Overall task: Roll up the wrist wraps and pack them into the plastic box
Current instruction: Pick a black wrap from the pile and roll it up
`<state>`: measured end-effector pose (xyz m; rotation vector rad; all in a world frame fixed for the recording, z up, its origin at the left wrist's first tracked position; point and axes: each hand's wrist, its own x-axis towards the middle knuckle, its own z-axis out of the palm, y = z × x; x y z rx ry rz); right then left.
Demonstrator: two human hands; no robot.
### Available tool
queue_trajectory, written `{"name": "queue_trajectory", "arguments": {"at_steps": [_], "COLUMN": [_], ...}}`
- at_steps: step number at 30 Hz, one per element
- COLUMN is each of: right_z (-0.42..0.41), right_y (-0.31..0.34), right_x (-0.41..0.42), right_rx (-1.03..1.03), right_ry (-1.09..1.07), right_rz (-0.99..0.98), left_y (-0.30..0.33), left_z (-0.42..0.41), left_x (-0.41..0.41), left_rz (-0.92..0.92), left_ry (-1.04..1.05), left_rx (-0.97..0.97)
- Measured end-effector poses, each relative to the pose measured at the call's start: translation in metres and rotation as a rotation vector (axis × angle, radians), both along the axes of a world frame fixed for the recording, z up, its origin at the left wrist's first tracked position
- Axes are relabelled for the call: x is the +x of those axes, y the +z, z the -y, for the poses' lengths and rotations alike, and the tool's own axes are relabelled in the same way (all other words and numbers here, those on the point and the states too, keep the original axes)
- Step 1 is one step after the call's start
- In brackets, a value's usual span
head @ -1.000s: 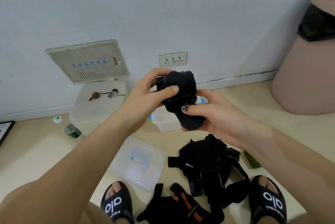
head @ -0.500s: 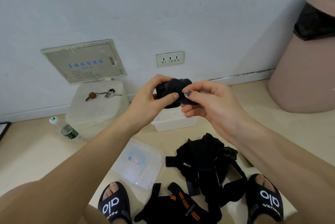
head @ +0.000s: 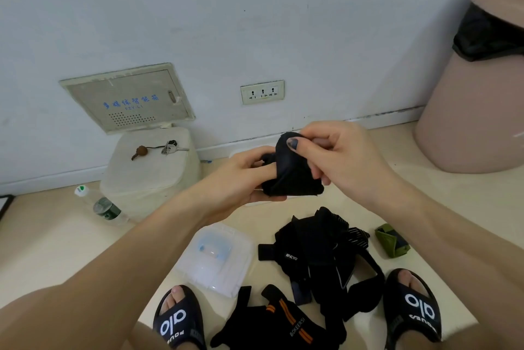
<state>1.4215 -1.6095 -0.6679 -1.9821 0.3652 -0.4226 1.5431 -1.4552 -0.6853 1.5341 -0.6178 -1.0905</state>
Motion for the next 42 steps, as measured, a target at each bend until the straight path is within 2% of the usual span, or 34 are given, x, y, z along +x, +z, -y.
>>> {"name": "queue_trajectory", "arguments": {"at_steps": [4, 8, 11, 15, 18, 21, 23, 25, 28, 33, 42], "right_z": [-0.001, -0.004, -0.008, -0.012, -0.019, -0.014, -0.003, 0.007, 0.007, -0.011, -0.001], "right_y": [-0.011, -0.017, -0.020, -0.031, -0.053, -0.064, -0.055, -0.040, -0.030, -0.036, -0.065], "right_x": [0.004, 0.006, 0.009, 0.013, 0.006, -0.001, -0.003, -0.007, -0.018, -0.037, -0.054], "right_rx": [-0.069, -0.055, -0.029, 0.248, 0.290, 0.478, 0.670, 0.747, 0.720, 0.405, 0.418], "right_ry": [-0.070, -0.136, -0.200, -0.191, -0.267, -0.388, -0.450, -0.496, -0.431, -0.177, -0.550], "right_rz": [0.018, 0.045, 0.067, 0.061, -0.033, -0.133, -0.116, -0.087, -0.157, -0.249, -0.065], "left_y": [0.003, 0.005, 0.004, 0.000, -0.017, -0.027, -0.027, -0.026, -0.027, -0.031, -0.038], "left_z": [0.001, 0.005, 0.005, 0.006, 0.009, 0.011, 0.018, 0.027, 0.033, 0.040, 0.079], "left_x": [-0.004, -0.006, -0.007, -0.019, -0.034, -0.041, -0.040, -0.035, -0.027, -0.031, -0.080], "left_rz": [-0.043, -0.075, 0.000, 0.217, 0.346, 0.259, 0.187, 0.106, 0.017, 0.015, 0.122], "left_ry": [-0.023, 0.064, 0.028, -0.050, -0.057, -0.061, -0.036, 0.034, 0.127, 0.122, 0.107], "left_rx": [0.006, 0.016, -0.021, -0.050, 0.027, 0.057, 0.044, 0.065, 0.120, 0.123, 0.067]}}
